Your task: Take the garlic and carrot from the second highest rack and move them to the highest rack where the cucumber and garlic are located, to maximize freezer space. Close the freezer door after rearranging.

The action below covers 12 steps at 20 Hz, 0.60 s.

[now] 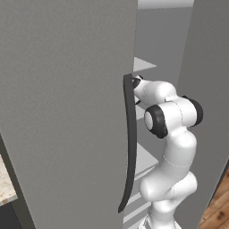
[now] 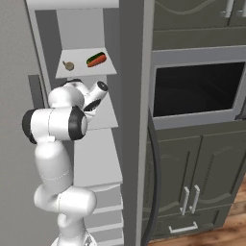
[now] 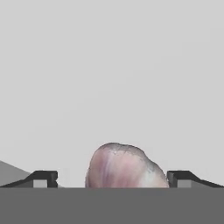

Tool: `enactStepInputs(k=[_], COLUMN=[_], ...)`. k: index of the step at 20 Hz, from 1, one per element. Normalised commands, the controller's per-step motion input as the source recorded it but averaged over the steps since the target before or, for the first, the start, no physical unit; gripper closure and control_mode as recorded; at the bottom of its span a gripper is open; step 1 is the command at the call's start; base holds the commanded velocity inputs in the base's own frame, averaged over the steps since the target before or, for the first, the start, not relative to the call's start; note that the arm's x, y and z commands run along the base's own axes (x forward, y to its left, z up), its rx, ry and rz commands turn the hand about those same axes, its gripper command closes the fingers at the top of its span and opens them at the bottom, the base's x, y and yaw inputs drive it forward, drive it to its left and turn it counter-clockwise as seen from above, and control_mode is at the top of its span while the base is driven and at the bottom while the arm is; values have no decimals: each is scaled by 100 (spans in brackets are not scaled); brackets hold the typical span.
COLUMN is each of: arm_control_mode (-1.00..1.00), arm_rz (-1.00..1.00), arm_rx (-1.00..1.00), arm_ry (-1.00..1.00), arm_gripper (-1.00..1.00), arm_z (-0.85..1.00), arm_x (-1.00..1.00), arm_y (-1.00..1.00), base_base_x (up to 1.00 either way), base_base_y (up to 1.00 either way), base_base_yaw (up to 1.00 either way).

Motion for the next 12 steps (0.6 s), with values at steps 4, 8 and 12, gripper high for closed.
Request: enactStepInputs(k=[4, 8, 12], arm_control_mode=[-100, -100, -100], arm_rz=[0, 0, 0], arm_rx=[0, 0, 0], arm_ry=[-1, -6, -6], arm_gripper=[100, 100, 100], arm_z=[-60, -53, -25], arm_x=[-30, -23, -27], arm_y=[31, 20, 1], base_base_x=[0, 0, 0], base_base_y=[0, 0, 0], base_base_yaw=[0, 0, 0])
